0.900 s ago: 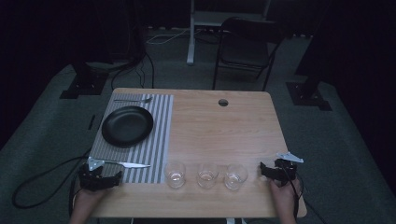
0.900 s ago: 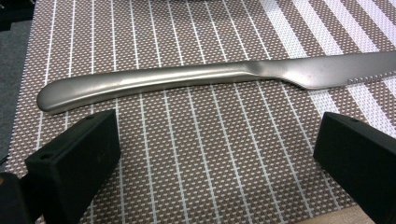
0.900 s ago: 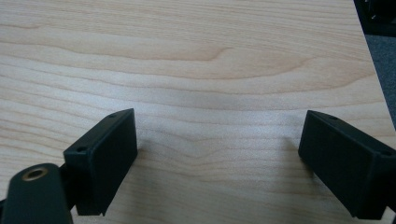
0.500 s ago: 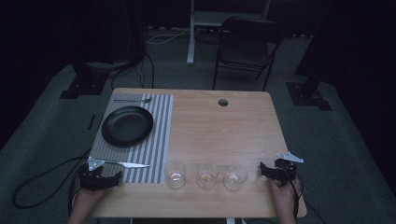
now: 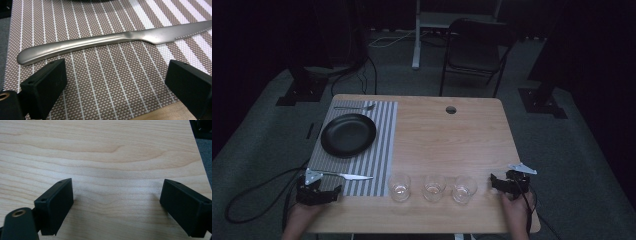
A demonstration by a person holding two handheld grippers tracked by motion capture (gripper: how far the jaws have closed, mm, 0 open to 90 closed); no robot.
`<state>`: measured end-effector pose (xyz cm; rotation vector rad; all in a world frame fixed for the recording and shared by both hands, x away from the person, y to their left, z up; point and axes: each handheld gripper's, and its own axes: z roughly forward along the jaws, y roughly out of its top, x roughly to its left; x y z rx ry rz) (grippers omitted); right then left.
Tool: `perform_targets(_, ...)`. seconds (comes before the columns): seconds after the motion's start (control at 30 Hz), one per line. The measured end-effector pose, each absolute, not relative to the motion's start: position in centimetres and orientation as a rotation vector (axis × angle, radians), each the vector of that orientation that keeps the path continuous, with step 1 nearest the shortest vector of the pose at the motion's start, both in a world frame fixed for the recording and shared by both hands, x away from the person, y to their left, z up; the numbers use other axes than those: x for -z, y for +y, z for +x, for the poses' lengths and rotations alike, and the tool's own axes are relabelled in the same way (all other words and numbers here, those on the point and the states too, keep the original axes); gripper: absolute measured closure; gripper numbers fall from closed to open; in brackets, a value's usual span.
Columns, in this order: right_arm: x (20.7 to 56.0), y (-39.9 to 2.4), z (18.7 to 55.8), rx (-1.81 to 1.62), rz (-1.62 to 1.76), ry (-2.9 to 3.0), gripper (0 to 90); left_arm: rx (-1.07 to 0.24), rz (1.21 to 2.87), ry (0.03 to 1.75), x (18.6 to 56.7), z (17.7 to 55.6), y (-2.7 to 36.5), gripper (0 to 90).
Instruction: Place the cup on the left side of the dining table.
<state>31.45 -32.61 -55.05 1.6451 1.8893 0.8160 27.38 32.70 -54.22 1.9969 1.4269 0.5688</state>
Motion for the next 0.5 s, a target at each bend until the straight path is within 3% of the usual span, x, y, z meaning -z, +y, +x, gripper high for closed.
perform_targets(0.5, 55.1, -32.6, 31.4, -0.816, 1.645, 1.889, 11.2, -0.506, 2.049, 1.292, 53.7, 26.6, 31.1, 4.5)
